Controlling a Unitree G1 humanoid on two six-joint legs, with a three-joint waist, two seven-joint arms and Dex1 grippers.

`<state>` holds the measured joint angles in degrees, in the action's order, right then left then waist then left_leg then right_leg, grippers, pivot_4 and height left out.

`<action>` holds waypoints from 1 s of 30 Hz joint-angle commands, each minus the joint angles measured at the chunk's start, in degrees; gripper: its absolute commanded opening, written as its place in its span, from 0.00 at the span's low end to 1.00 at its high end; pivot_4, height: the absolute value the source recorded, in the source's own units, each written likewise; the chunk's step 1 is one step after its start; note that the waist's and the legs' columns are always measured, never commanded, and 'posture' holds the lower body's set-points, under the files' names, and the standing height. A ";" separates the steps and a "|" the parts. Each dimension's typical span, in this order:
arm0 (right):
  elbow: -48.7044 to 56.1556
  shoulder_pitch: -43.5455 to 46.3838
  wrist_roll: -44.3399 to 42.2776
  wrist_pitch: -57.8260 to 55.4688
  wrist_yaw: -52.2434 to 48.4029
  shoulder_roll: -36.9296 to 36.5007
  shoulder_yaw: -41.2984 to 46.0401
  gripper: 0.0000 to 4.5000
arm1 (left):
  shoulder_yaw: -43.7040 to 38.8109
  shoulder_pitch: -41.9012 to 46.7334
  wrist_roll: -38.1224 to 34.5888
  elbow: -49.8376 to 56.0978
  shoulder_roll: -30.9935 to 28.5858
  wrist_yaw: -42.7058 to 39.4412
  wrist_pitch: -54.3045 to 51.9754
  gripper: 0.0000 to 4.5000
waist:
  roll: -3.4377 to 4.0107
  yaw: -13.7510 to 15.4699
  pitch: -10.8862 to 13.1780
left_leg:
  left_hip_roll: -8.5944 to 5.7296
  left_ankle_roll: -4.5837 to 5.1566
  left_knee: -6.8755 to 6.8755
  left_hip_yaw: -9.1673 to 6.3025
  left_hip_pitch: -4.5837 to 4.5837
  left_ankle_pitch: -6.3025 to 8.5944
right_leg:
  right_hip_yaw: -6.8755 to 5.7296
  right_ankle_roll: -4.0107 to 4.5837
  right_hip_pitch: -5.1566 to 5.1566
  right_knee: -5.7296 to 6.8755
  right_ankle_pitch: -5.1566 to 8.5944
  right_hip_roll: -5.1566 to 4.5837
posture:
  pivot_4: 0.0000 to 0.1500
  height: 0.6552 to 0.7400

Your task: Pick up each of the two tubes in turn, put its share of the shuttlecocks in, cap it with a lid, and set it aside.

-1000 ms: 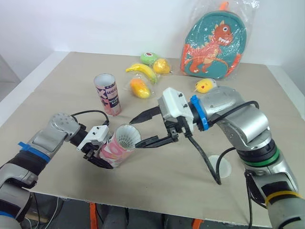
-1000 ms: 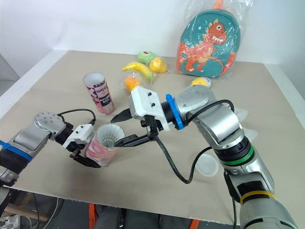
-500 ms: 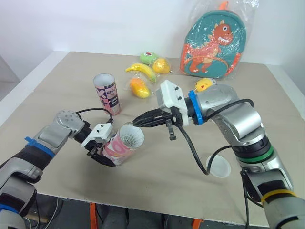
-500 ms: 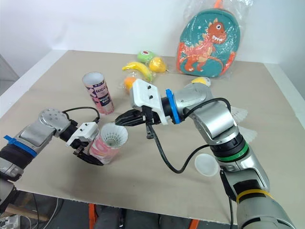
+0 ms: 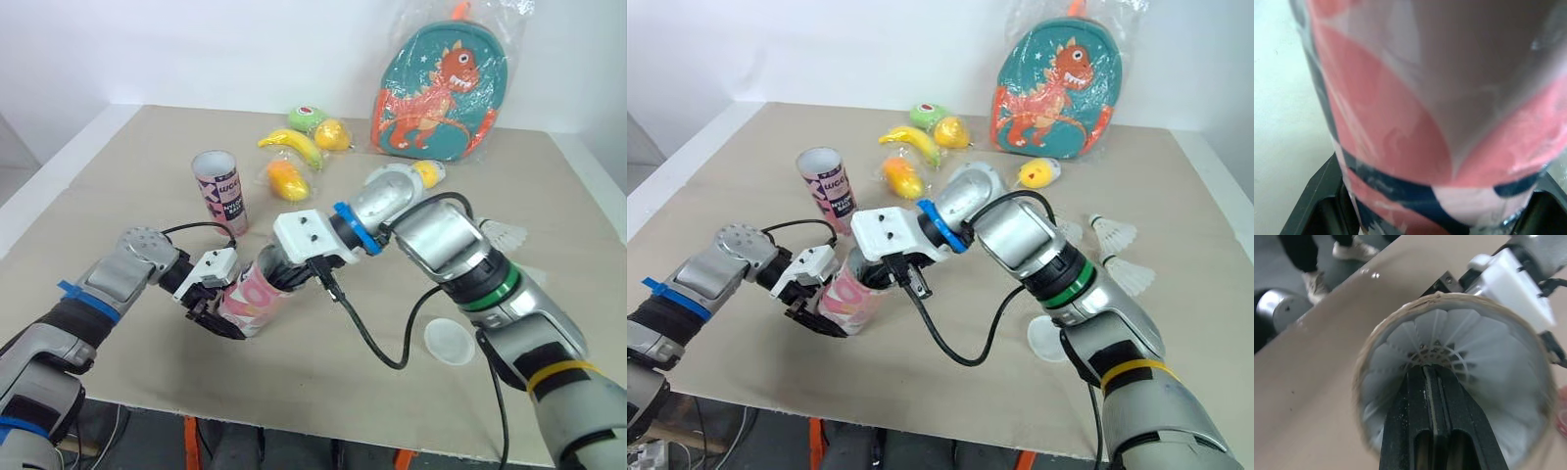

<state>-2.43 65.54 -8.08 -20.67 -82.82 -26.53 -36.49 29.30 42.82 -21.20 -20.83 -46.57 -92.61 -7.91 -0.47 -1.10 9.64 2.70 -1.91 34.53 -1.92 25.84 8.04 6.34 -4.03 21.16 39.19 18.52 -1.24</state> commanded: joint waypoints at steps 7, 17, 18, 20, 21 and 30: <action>-8.62 4.18 4.61 7.27 -4.67 6.49 -0.82 0.01 | -2.81 -1.08 0.37 1.37 1.83 0.11 -0.96 0.68 | -0.01 -0.03 0.01 | 0.02 -0.06 -0.01 -0.10 0.10 -0.03 | -0.10 0.08 0.03 0.05 -0.05 0.04 | 1.00 1.00; -3.33 7.06 -10.15 1.04 -9.68 -5.65 8.65 0.01 | -4.30 -2.86 1.88 1.92 2.73 0.11 -0.69 0.68 | -0.04 0.14 0.06 | 0.05 -0.55 -0.01 -0.38 0.38 -0.33 | -0.25 0.13 0.09 0.21 -0.08 0.13 | 1.00 1.00; -1.80 6.56 -12.02 0.49 -9.68 -7.42 8.78 0.01 | -4.45 -2.99 2.04 2.00 2.92 0.11 -0.73 0.68 | -0.04 0.12 0.06 | 0.03 -0.55 -0.01 -0.44 0.43 -0.33 | -0.31 0.13 0.09 0.21 -0.08 0.10 | 1.00 1.00; 0.67 4.28 -11.92 0.27 -9.50 -9.27 9.76 0.01 | -4.99 -3.45 2.29 2.39 3.49 0.11 -0.93 0.68 | -0.04 -0.04 0.06 | 0.01 -0.55 -0.04 -0.50 0.46 -0.33 | -0.35 0.13 0.12 0.21 -0.08 0.10 | 1.00 1.00; 2.31 2.44 -11.97 -0.74 -8.19 -10.02 10.93 0.01 | -5.58 -3.89 2.16 2.70 4.12 0.11 -0.86 0.68 | -0.03 -0.14 0.06 | 0.01 -0.55 -0.08 -0.54 0.45 -0.33 | -0.36 0.15 0.12 0.21 -0.08 0.12 | 1.00 1.00; 18.83 -23.39 -21.31 -12.64 6.25 -23.66 37.36 0.01 | -14.87 -9.62 -3.24 9.11 12.96 5.34 0.79 0.68 | -0.17 0.08 0.23 | -0.04 -0.56 -0.02 -0.82 0.69 -0.34 | -0.69 0.20 0.11 0.14 -0.09 0.03 | 1.00 1.00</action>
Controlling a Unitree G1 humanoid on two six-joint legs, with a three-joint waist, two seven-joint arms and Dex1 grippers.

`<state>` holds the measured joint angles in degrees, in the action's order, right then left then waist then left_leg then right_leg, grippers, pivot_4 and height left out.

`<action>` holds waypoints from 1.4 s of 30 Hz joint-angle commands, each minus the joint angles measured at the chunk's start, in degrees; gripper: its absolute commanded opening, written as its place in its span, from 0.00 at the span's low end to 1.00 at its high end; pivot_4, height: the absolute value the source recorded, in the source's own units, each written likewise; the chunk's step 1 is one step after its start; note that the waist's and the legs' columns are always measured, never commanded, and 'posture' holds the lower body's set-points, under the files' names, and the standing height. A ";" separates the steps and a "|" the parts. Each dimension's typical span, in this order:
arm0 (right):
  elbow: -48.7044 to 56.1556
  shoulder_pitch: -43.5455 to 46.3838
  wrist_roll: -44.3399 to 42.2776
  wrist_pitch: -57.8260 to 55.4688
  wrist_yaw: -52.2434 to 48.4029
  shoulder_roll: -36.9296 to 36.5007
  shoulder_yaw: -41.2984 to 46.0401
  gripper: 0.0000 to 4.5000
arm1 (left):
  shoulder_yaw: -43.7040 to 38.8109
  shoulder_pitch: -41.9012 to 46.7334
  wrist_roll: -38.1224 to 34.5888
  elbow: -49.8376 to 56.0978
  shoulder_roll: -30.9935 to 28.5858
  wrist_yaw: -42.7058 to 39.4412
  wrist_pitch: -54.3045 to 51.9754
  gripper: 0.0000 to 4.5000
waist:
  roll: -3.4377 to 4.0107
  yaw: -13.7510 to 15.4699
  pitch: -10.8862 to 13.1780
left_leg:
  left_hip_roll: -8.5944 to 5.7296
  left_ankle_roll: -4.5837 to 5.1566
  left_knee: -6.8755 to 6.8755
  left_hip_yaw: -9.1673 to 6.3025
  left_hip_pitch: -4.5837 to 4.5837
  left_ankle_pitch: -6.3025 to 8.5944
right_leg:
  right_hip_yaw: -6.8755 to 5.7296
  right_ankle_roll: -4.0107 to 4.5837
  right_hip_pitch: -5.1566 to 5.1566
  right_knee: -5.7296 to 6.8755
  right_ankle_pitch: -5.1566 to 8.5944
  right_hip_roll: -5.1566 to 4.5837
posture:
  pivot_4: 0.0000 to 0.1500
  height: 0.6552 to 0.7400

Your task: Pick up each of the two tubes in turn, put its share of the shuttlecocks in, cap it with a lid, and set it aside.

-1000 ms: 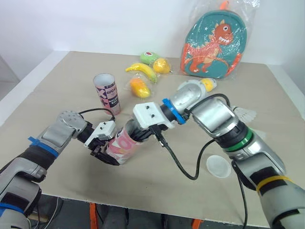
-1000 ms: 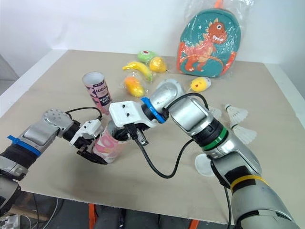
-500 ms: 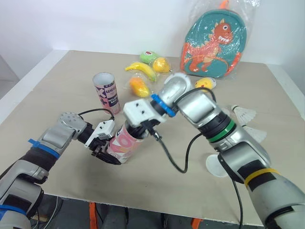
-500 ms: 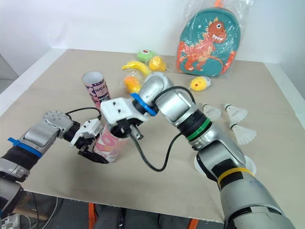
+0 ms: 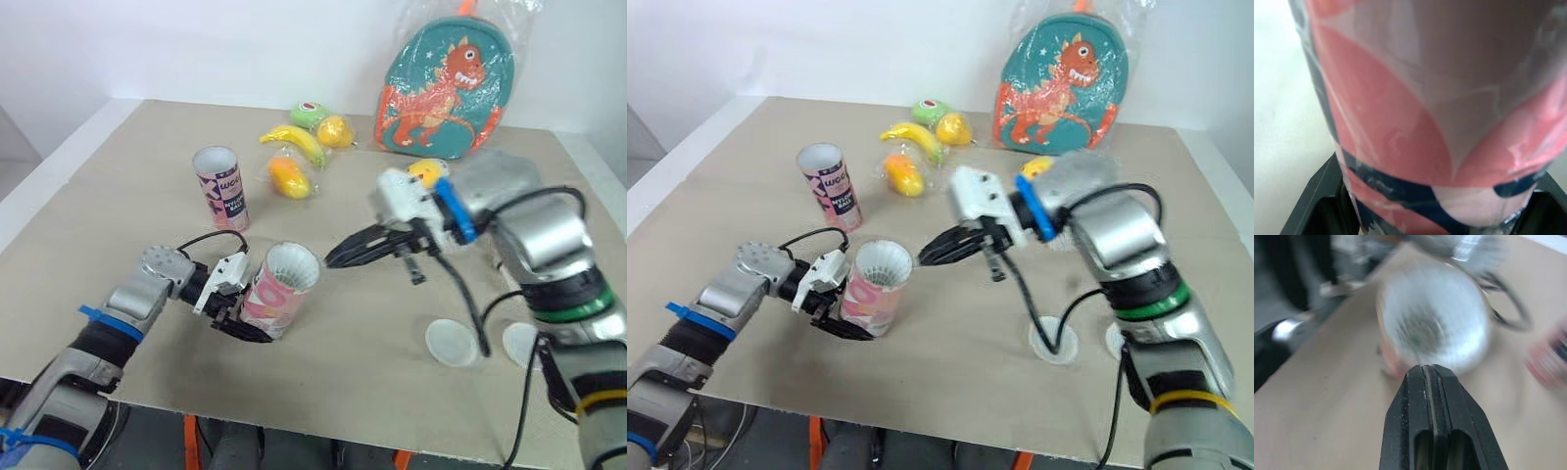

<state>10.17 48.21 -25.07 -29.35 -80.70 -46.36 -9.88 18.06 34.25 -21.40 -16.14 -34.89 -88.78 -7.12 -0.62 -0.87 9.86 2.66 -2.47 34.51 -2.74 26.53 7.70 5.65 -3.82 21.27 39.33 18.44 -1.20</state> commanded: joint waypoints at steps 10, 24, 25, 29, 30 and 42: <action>12.61 -38.80 -2.59 -7.43 9.20 -13.77 23.91 0.01 | -1.67 -7.94 2.58 1.91 9.60 4.73 10.84 0.68 | 0.08 -1.06 0.00 | 0.03 0.09 -0.02 0.09 -0.17 -0.04 | 0.15 0.00 -0.10 0.00 -0.04 0.12 | 1.00 1.00; -4.80 -33.74 6.11 0.61 7.42 -15.40 12.14 0.71 | -1.29 -2.52 8.99 -17.48 18.59 5.88 30.10 0.68 | 0.15 -0.76 -0.06 | -0.17 0.32 0.00 0.52 -0.49 -0.68 | 0.47 -0.72 -0.48 -0.34 -0.44 -0.21 | 1.00 1.00; -6.18 -33.35 7.17 1.46 7.47 -15.47 11.24 0.71 | -1.24 -2.46 8.91 -17.48 18.59 5.65 29.63 0.68 | 0.17 -0.76 -0.07 | -0.17 0.32 -0.01 0.52 -0.47 -0.69 | 0.47 -0.84 -0.48 -0.34 -0.50 -0.20 | 1.00 1.00; -10.30 -32.22 10.00 4.04 6.80 -15.51 8.72 0.71 | -1.24 -2.74 7.47 -15.49 18.55 4.82 24.00 0.68 | 0.21 -0.76 -0.09 | -0.15 0.33 -0.03 0.52 -0.49 -0.69 | 0.47 -0.85 -0.43 -0.33 -0.52 -0.15 | 1.00 1.00; -11.45 -31.80 10.72 4.68 6.73 -15.43 8.23 0.71 | -1.27 -2.88 6.91 -14.67 18.53 4.65 22.12 0.68 | 0.21 -0.82 -0.09 | -0.15 0.33 -0.04 0.53 -0.49 -0.69 | 0.49 -0.85 -0.42 -0.33 -0.52 -0.15 | 1.00 1.00; -13.44 -32.33 13.34 7.32 3.03 -16.17 6.04 0.32 | -0.89 -2.99 6.12 -9.55 17.64 2.71 10.51 0.68 | 0.20 -0.89 -0.09 | -0.15 0.32 -0.14 0.60 -0.46 -0.67 | 0.56 -0.85 -0.41 -0.34 -0.41 -0.13 | 1.00 1.00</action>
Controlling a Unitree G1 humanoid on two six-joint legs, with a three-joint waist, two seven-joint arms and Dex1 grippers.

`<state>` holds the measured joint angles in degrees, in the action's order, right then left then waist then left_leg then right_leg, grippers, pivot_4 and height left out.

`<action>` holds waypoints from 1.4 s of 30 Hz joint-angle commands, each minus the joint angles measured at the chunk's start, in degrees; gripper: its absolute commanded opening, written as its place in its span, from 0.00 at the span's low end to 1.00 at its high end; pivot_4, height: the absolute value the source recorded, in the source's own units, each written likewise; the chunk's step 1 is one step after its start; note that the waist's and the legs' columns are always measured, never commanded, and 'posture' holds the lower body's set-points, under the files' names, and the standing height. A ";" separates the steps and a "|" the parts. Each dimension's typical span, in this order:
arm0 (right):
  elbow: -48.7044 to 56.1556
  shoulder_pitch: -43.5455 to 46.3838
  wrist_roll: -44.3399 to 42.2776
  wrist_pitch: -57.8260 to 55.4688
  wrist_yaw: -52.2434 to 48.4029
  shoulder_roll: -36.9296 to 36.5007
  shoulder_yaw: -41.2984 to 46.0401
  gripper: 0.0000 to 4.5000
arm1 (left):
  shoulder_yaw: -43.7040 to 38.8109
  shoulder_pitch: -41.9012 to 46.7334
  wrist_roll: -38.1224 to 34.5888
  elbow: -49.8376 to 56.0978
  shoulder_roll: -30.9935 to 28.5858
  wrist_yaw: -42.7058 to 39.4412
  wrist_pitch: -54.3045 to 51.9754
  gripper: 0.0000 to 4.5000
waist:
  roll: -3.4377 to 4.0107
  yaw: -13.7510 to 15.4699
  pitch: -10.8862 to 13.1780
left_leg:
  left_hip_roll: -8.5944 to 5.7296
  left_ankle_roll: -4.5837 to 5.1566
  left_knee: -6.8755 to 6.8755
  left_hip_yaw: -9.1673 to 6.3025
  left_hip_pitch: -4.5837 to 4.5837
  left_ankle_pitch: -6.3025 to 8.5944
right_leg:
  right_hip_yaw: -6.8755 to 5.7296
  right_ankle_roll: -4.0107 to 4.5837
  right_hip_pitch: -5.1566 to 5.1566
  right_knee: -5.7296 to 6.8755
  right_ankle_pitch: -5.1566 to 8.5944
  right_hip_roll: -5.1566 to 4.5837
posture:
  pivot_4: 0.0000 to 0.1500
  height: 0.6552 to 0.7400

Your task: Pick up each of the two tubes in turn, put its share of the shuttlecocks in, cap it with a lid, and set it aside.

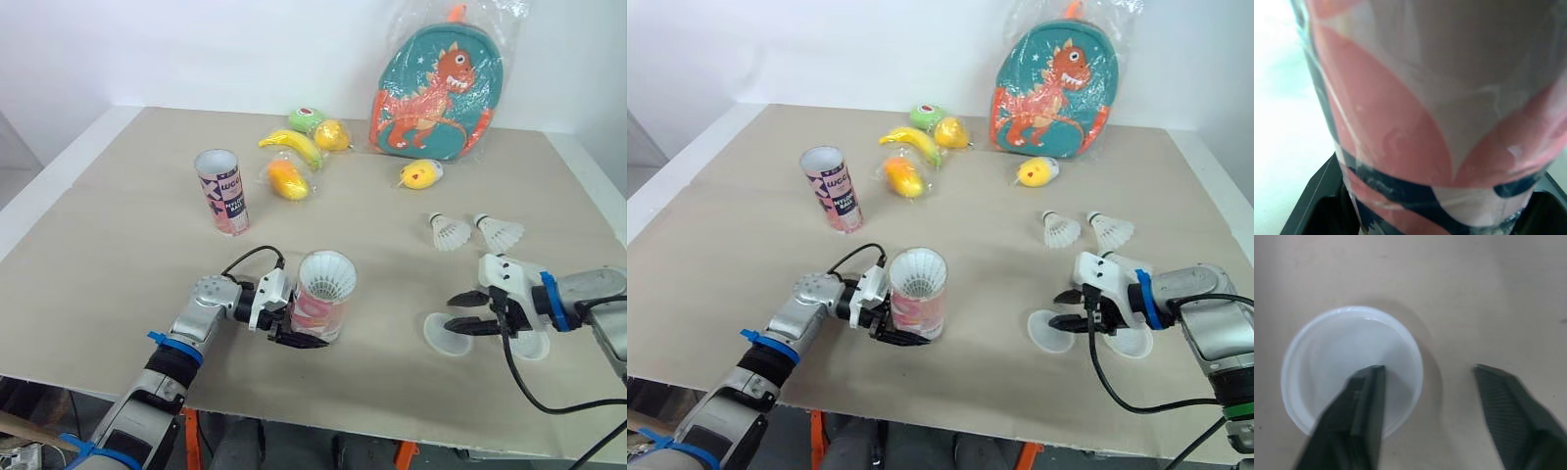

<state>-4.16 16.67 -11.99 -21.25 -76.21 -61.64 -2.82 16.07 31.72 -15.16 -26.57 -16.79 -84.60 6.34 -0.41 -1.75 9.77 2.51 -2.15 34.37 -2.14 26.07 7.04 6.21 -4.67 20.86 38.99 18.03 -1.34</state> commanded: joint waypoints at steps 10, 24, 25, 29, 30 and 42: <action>9.79 1.99 -5.94 -5.76 -0.19 0.29 4.01 0.01 | 0.95 -0.53 2.24 -0.69 -1.27 -2.21 -0.36 0.68 | 0.01 -0.24 0.00 | 0.03 0.00 0.00 0.00 -0.02 0.00 | 0.00 0.01 0.02 0.01 -0.01 0.03 | 1.00 1.00; 25.26 36.86 -24.95 -20.60 1.03 7.98 0.60 0.01 | 0.94 1.88 3.62 -7.42 -0.16 -4.08 5.02 0.68 | -0.01 -0.54 -0.03 | 0.11 -0.01 0.00 0.13 -0.02 0.00 | -0.01 0.09 0.16 0.00 -0.08 -0.04 | 1.00 1.00; 25.74 38.44 -24.89 -21.06 0.84 8.91 -0.97 0.01 | 1.01 2.14 3.74 -7.96 -0.10 -4.22 5.32 0.68 | -0.01 -0.54 -0.03 | 0.14 -0.01 -0.01 0.17 0.00 0.00 | -0.01 0.17 0.16 0.01 -0.15 -0.03 | 1.00 1.00; 26.68 42.51 -22.52 -20.41 -1.28 11.60 -7.80 0.01 | 0.89 3.07 3.89 -9.86 0.32 -4.58 5.99 0.68 | 0.02 -0.55 -0.05 | 0.18 0.00 -0.03 0.15 -0.02 -0.01 | -0.06 0.36 0.38 0.03 -0.23 0.00 | 1.00 1.00; 25.74 43.23 -20.83 -19.62 -1.23 12.20 -9.42 0.01 | 0.86 3.28 3.95 -10.35 0.41 -4.60 6.26 0.68 | 0.02 -0.54 -0.05 | 0.18 0.00 -0.02 0.15 -0.02 -0.01 | -0.07 0.36 0.38 0.03 -0.23 0.00 | 1.00 1.00; 16.53 48.37 -7.23 -7.83 -6.95 17.39 -19.65 0.01 | 0.49 4.54 4.11 -11.80 0.80 -3.92 6.22 0.68 | 0.03 -0.66 -0.05 | 0.21 0.06 0.00 0.22 -0.02 -0.05 | -0.07 0.26 0.46 0.04 -0.28 0.00 | 1.00 1.00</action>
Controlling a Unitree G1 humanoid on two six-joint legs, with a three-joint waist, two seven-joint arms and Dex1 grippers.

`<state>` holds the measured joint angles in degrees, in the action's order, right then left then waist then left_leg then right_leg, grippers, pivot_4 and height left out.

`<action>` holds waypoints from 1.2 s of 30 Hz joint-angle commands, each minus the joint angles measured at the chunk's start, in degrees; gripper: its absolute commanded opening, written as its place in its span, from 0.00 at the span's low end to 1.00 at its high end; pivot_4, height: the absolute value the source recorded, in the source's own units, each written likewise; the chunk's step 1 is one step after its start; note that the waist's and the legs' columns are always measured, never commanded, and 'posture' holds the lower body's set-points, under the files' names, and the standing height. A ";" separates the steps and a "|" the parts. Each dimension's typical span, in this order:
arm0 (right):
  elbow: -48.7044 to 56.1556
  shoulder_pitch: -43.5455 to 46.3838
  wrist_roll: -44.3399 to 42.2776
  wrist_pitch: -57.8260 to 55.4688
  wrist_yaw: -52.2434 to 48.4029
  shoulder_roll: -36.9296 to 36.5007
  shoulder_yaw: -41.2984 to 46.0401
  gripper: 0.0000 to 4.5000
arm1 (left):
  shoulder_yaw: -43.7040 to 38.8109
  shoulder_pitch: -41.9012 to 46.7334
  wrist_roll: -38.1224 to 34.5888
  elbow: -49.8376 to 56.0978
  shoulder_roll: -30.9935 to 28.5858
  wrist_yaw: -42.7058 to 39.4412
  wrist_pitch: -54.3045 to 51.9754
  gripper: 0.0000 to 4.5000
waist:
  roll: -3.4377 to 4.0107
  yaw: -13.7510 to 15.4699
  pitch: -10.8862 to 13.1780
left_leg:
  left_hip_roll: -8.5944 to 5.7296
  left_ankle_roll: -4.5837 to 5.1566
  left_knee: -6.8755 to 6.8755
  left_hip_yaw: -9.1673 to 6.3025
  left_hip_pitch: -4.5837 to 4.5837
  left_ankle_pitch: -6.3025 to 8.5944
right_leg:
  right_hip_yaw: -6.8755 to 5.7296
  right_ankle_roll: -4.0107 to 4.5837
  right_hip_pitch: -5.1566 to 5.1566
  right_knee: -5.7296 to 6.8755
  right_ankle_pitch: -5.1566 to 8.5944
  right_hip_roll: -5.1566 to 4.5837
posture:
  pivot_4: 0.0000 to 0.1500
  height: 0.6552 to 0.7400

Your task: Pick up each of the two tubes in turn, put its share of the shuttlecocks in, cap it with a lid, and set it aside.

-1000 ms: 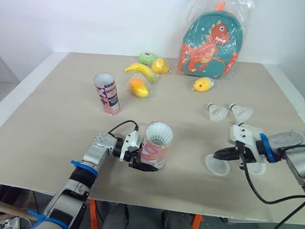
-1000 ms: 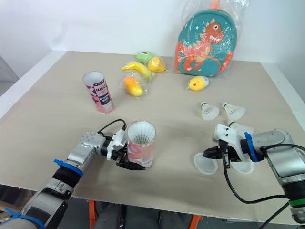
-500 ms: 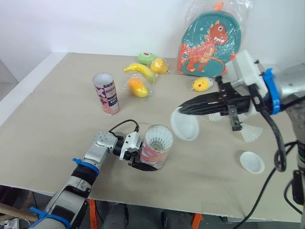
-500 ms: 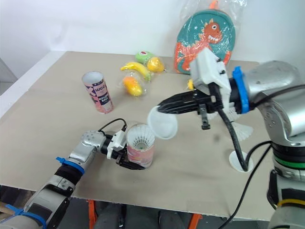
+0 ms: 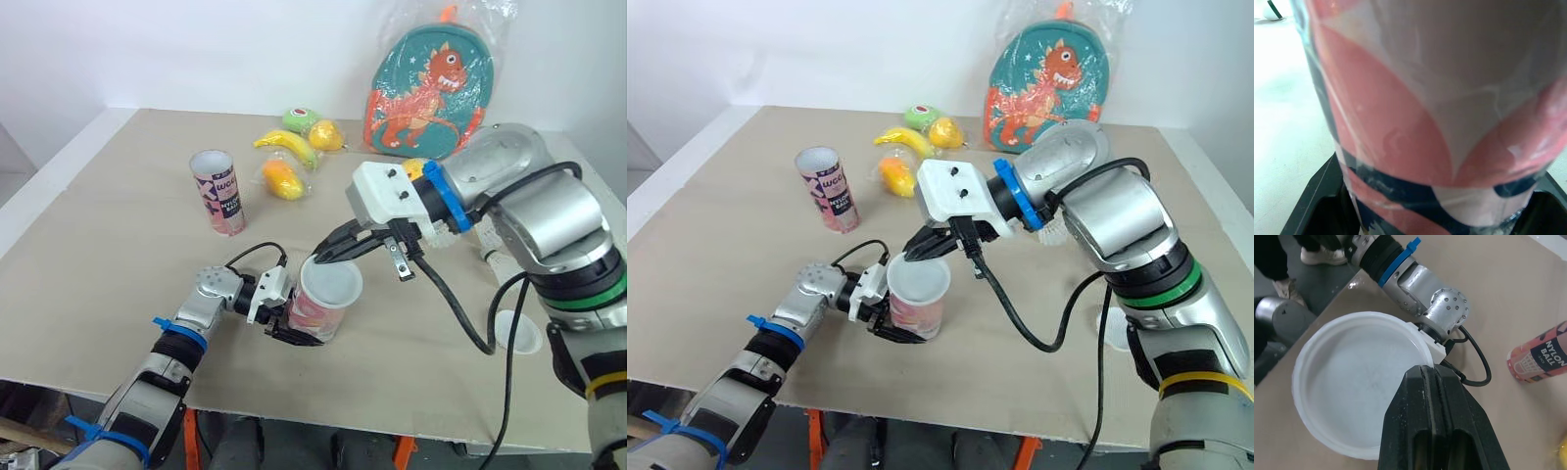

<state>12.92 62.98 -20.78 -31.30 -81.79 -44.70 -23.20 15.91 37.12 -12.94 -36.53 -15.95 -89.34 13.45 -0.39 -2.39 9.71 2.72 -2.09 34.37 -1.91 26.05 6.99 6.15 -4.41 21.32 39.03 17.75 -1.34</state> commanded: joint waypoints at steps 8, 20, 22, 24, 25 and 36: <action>-2.53 4.39 4.22 4.23 -2.64 2.57 1.18 0.01 | 0.83 -1.54 1.79 -0.08 -0.53 0.73 -2.57 0.68 | 0.00 -0.03 0.00 | 0.01 0.00 -0.01 0.00 0.00 0.00 | 0.00 0.02 0.01 0.02 0.00 0.01 | 1.00 1.00; 0.04 2.88 5.28 4.39 -6.10 0.96 0.58 0.01 | 0.73 -1.68 2.01 -0.14 -0.55 0.97 -2.94 0.68 | 0.00 -0.02 0.00 | 0.01 -0.01 -0.06 0.00 0.01 0.00 | 0.00 0.06 0.01 0.02 0.03 0.02 | 1.00 1.00; 0.54 2.38 5.58 4.51 -6.58 0.67 0.12 0.01 | 0.72 -1.66 2.13 -0.29 -0.56 0.90 -2.99 0.68 | 0.00 -0.02 0.00 | 0.00 -0.01 -0.06 0.00 0.01 0.00 | 0.00 0.06 0.02 0.02 0.03 0.01 | 1.00 1.00; 0.54 2.12 5.88 4.61 -6.69 0.93 -0.46 0.01 | 0.70 -1.66 2.18 -0.31 -0.58 0.91 -3.07 0.68 | 0.00 -0.02 0.00 | 0.00 -0.01 -0.06 0.00 0.01 0.00 | 0.00 0.06 0.01 0.02 0.03 0.01 | 1.00 1.00; 0.30 1.79 6.56 5.26 -6.86 0.97 -1.15 0.01 | 0.65 -1.67 2.18 -0.31 -0.56 1.00 -3.06 0.68 | 0.00 -0.02 0.00 | 0.00 -0.01 -0.07 0.00 0.01 0.00 | 0.00 0.06 0.01 0.02 0.03 0.01 | 1.00 1.00; -7.23 3.46 7.41 4.62 -7.84 5.31 -2.50 0.01 | 0.49 -2.23 2.18 -0.03 -0.66 1.31 -3.21 0.68 | 0.01 -0.15 -0.01 | 0.02 -0.01 -0.06 0.00 -0.04 0.01 | 0.00 0.08 0.00 0.02 0.03 0.02 | 1.00 1.00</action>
<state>6.50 66.26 -13.71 -26.59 -87.84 -39.87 -24.33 15.72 36.66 -12.36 -34.82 -16.28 -89.05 11.27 -0.38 -2.54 9.70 2.73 -2.10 34.30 -1.91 26.01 7.00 6.14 -4.33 21.32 39.05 17.78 -1.33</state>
